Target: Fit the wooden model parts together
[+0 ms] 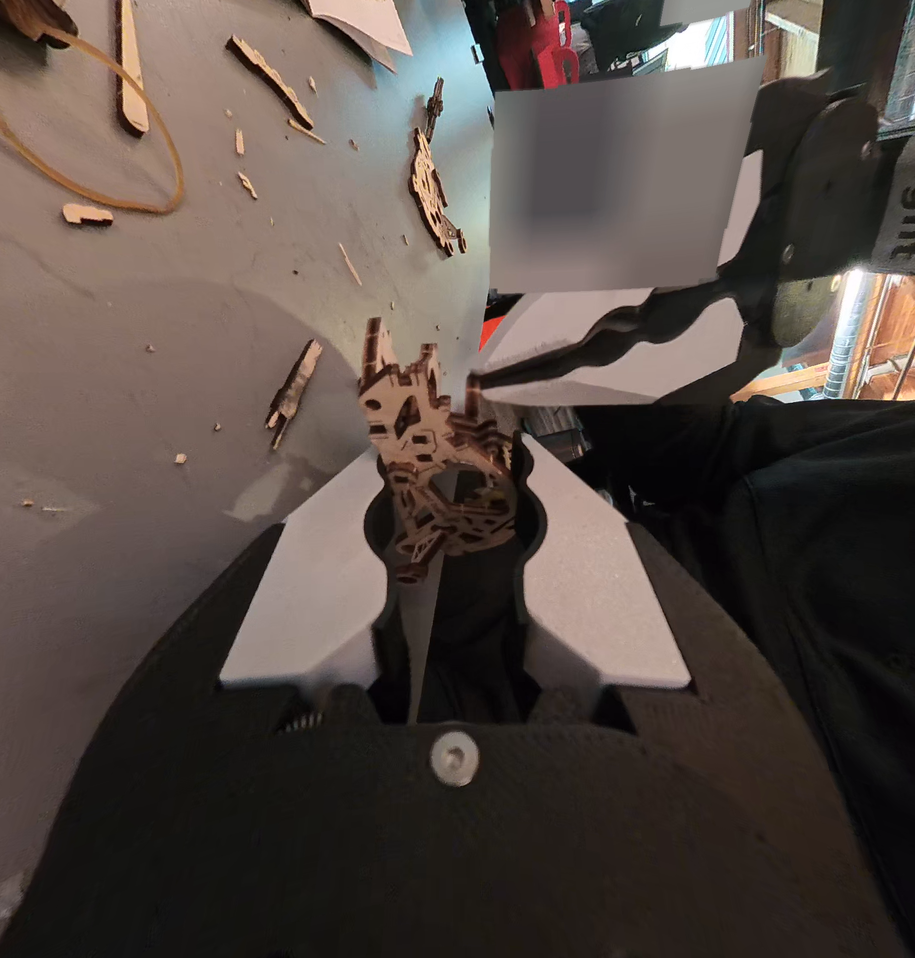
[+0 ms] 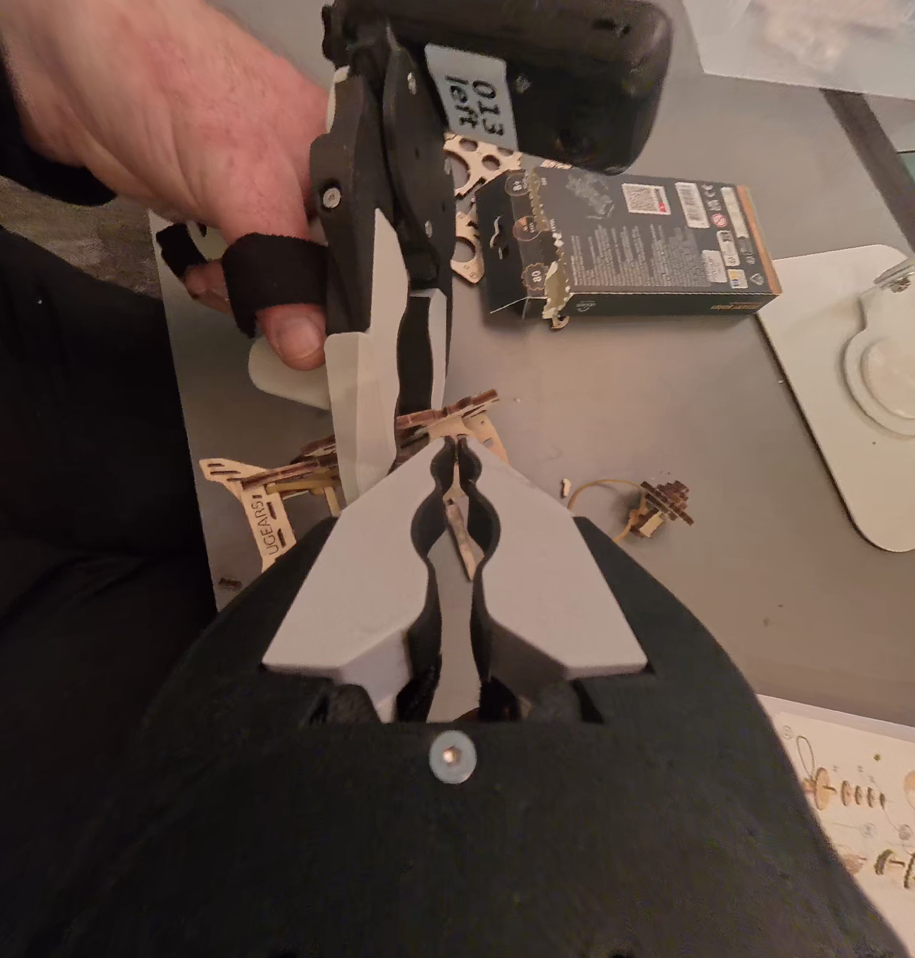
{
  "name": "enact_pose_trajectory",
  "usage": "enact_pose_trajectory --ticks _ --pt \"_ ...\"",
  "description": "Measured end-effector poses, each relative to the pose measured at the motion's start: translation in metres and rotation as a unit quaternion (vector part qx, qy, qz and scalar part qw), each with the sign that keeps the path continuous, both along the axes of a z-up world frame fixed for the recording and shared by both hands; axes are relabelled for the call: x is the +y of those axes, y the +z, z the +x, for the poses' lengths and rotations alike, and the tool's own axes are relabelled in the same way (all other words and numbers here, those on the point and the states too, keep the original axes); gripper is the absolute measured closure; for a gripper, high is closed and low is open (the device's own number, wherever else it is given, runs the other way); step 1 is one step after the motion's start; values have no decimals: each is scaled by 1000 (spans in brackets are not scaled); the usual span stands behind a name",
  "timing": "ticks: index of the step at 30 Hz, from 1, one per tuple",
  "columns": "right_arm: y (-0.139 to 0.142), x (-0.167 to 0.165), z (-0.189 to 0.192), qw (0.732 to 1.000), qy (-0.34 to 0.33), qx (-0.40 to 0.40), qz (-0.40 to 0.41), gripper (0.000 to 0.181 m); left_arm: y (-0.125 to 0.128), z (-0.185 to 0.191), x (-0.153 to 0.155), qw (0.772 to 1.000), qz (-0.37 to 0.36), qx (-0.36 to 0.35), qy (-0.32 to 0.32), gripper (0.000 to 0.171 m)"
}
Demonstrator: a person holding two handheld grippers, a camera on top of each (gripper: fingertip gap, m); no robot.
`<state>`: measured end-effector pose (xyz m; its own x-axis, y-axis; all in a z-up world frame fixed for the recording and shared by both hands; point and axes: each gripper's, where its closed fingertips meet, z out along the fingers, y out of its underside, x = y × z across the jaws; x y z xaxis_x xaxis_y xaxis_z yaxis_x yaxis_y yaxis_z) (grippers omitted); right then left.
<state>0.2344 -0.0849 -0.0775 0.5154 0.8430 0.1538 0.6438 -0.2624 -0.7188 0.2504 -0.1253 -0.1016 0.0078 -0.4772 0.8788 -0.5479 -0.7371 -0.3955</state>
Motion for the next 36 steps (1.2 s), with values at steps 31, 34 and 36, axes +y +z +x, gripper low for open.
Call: enact_pose_trajectory --ticks 31,34,36 --pt "-6 1 2 997 44 -57 21 174 6 2 3 1000 -18 -16 18 130" --pt "-2 5 0 997 52 -53 29 174 7 2 4 1000 -15 -17 18 131" --pt "-1 3 -1 997 61 -50 27 173 7 2 4 1000 -15 -18 16 131"
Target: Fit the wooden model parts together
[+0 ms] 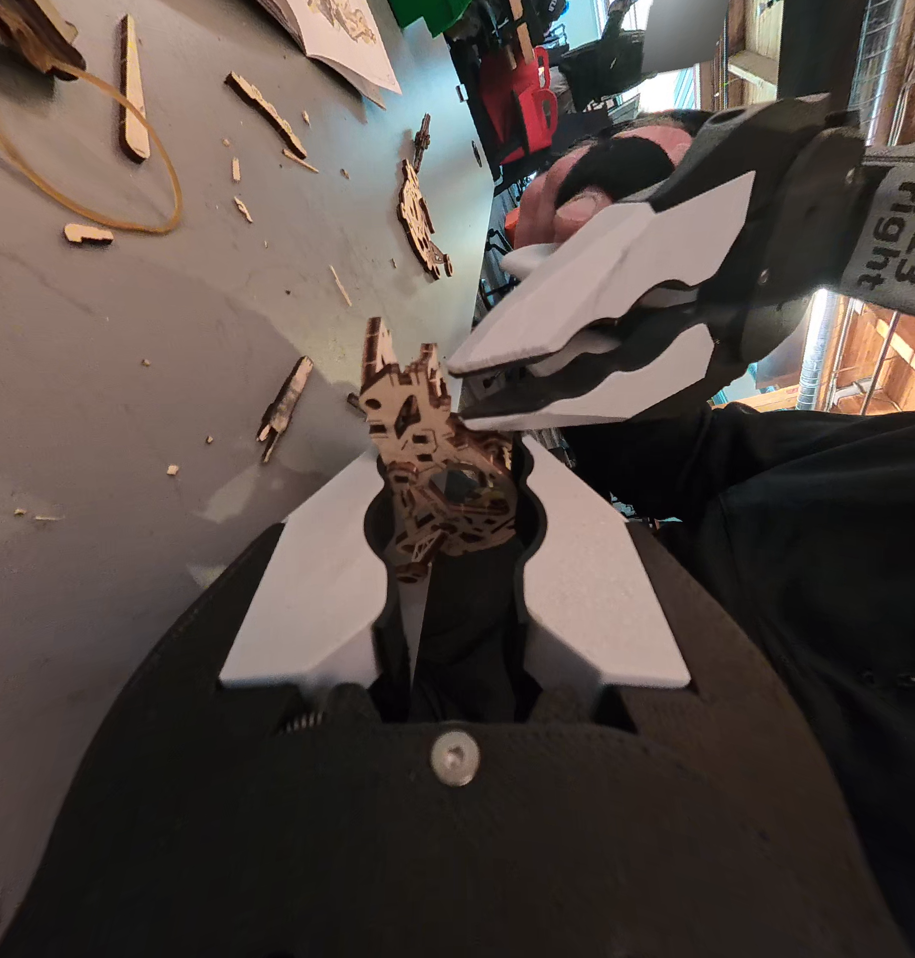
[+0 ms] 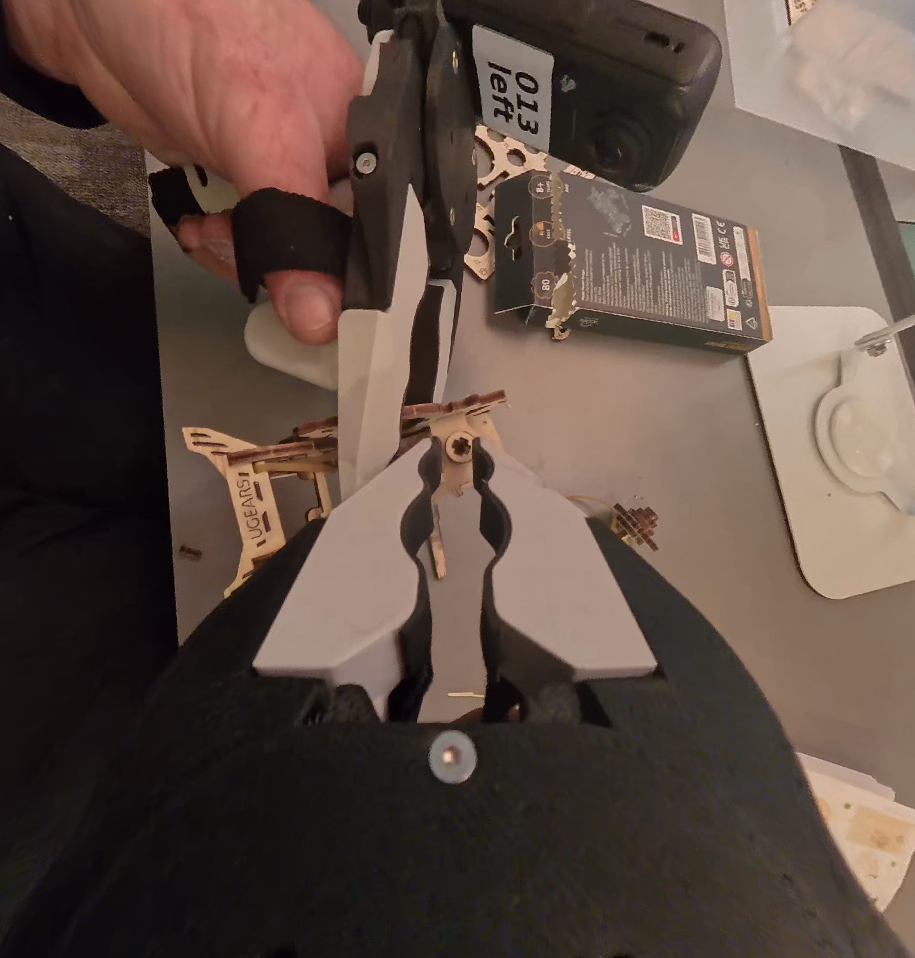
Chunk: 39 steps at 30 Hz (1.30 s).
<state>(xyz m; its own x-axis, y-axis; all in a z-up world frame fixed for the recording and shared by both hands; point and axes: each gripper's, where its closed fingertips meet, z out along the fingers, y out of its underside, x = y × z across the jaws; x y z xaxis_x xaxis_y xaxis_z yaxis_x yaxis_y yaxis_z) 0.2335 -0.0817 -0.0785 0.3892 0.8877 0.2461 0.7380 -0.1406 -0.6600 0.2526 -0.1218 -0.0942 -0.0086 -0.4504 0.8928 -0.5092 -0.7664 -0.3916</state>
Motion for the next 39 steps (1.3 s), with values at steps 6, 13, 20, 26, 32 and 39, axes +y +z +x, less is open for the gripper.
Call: enact_pose_trajectory --ticks 6,13,20,26,32,39 --pt "3 -1 -1 999 31 -15 18 171 -2 0 -3 1000 4 3 -6 130" --pt "-1 -5 2 995 93 -36 -6 170 0 0 -4 1000 12 5 -12 130" --pt "-5 -4 2 995 96 -38 -4 173 -2 2 -6 1000 16 9 -14 131" --pt "-2 -1 2 997 73 -34 2 174 0 1 -2 1000 13 4 -4 131" --pt "-2 0 0 999 21 -30 -17 181 1 0 2 1000 16 4 4 130" --pt "9 -1 0 1000 11 3 -26 175 1 1 1 1000 15 3 4 131"
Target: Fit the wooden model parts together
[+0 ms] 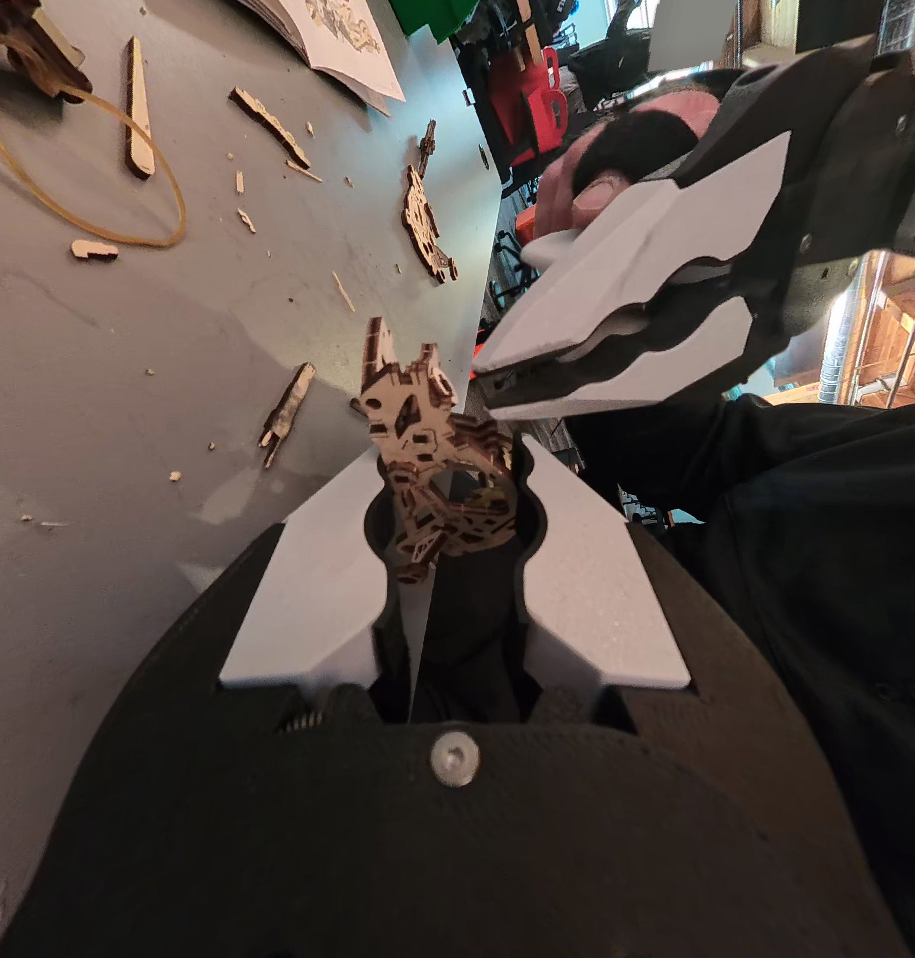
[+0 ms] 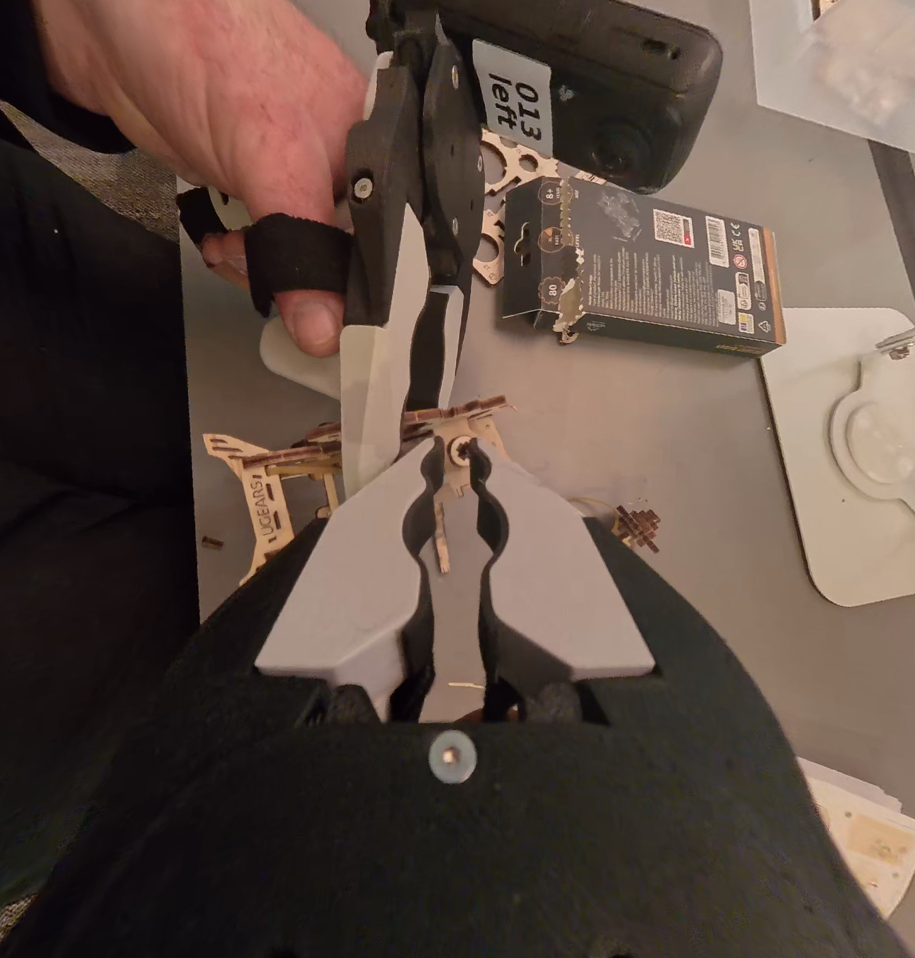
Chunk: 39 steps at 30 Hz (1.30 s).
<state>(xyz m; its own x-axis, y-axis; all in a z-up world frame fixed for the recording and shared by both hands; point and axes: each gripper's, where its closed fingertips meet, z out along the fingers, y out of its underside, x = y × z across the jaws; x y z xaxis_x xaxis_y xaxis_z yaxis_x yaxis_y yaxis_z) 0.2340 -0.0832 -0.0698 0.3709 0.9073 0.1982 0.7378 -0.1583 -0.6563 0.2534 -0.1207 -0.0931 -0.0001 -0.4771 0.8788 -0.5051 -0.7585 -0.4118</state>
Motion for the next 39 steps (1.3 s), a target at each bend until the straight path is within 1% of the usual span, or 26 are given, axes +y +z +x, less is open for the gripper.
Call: enact_pose_trajectory --ticks 3,7,12,15,21,23,24,26,27,28,30,32,36,39 --pt "-1 2 4 1000 4 -10 5 174 0 0 0 1000 0 0 -1 131" --pt "-10 -2 5 999 20 -26 -7 181 0 1 -2 1000 2 1 -3 131" --pt "-10 -4 1 999 25 -19 -12 181 0 2 -3 1000 0 -1 -5 131" --pt "-12 -3 1 1000 14 -16 -22 181 0 2 -3 1000 2 0 -4 130" --pt "-1 0 3 1000 5 11 -19 181 1 1 -2 1000 0 -2 -4 130" --pt "-1 3 5 1000 -2 11 -14 181 1 2 -3 1000 0 -4 -5 130" --pt "-3 5 6 1000 -8 11 -14 178 2 2 -3 1000 1 -4 -6 130" --pt "-5 10 8 999 -30 21 -26 163 3 2 -4 1000 3 -7 -7 130" --pt "-6 10 9 998 -37 33 -47 157 4 2 -4 1000 3 -10 -8 130" --pt "-8 8 10 995 -41 48 -75 156 5 2 -5 1000 4 -12 -10 130" --pt "-13 6 13 987 -47 78 -129 151 6 3 -6 1000 11 -16 -13 130" --pt "-12 6 14 974 -58 129 -176 146 11 4 -7 999 9 -28 -16 130" --pt "-5 3 13 928 -62 242 -277 142 14 6 -9 999 16 -34 -21 130" --pt "-4 -2 12 900 -54 281 -329 140 15 7 -10 999 17 -38 -22 131"
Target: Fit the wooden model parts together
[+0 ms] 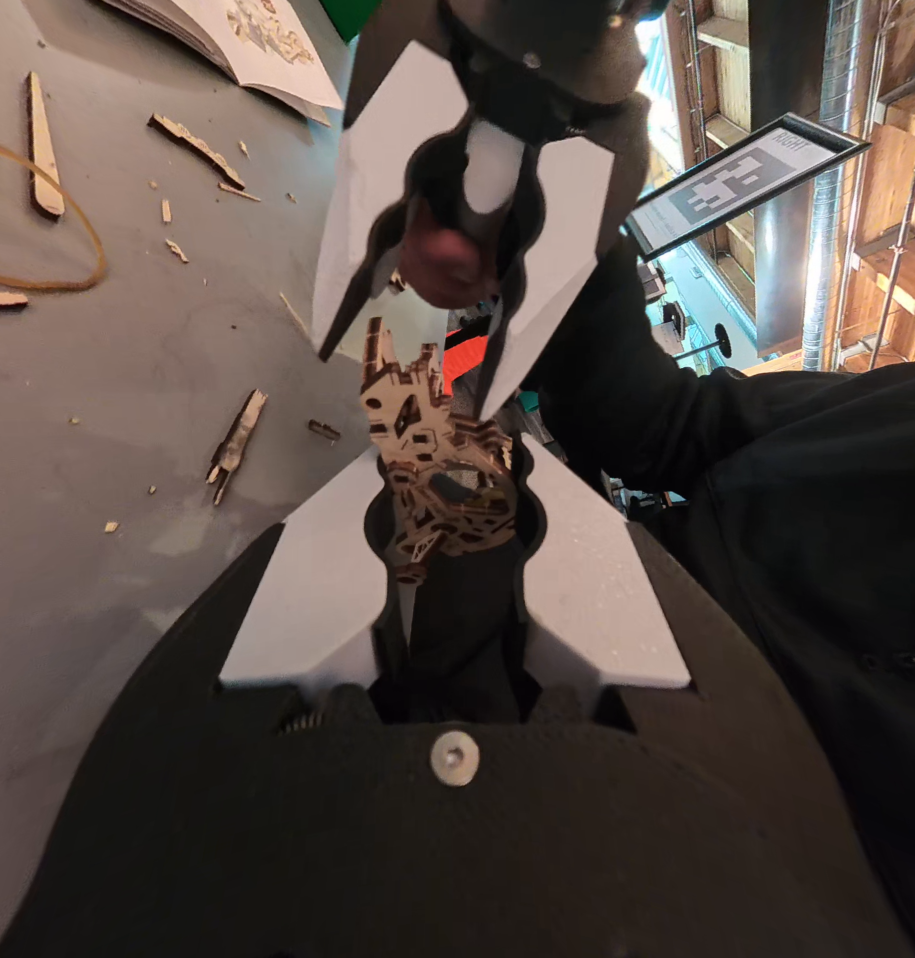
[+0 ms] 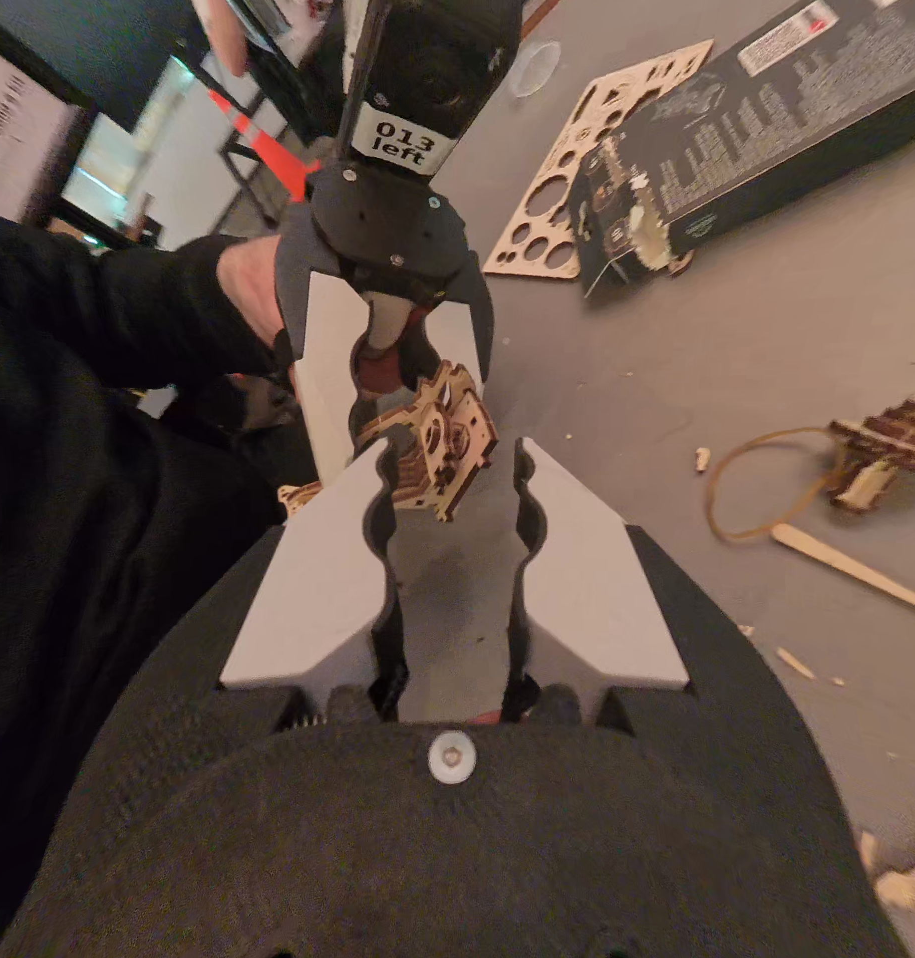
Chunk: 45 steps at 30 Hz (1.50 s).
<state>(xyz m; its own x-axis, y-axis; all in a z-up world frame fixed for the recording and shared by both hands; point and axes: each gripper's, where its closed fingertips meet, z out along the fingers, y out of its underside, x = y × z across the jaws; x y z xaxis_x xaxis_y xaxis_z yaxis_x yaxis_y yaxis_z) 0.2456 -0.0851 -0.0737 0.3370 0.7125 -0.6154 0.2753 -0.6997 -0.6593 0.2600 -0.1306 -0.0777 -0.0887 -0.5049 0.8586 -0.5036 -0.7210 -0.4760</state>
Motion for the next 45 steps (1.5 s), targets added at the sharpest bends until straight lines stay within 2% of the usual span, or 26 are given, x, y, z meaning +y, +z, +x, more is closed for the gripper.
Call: enact_pose_trajectory --ticks 3,7,13,17,20,23,28,35,37,39,45 --pt "-2 -1 -4 999 -1 27 -30 143 5 1 -1 1000 1 -12 -2 131" --pt "7 -3 -7 994 3 89 -61 160 8 1 0 1000 5 -16 0 131" --pt "8 -4 -11 992 6 97 -76 166 4 -1 -1 1000 27 -8 -6 133" --pt "10 -3 -11 988 -2 120 -92 165 8 -1 1 1000 3 -18 2 132" --pt "14 -3 -9 989 -2 120 -85 151 11 -1 2 1000 7 -23 3 132" --pt "16 0 -5 988 -13 127 -90 151 10 0 2 1000 7 -22 3 132" --pt "15 1 -4 988 -19 128 -90 166 9 1 1 1000 15 -18 2 133" --pt "12 3 -7 991 -26 103 -76 167 5 -1 3 1000 21 -8 5 133" --pt "11 5 -7 991 -35 102 -79 166 7 0 4 1000 11 -16 8 133" --pt "11 5 -5 990 -36 104 -86 147 5 -1 5 1000 13 -13 9 133" --pt "7 3 -5 991 -33 93 -87 149 8 1 4 999 28 -20 5 132"
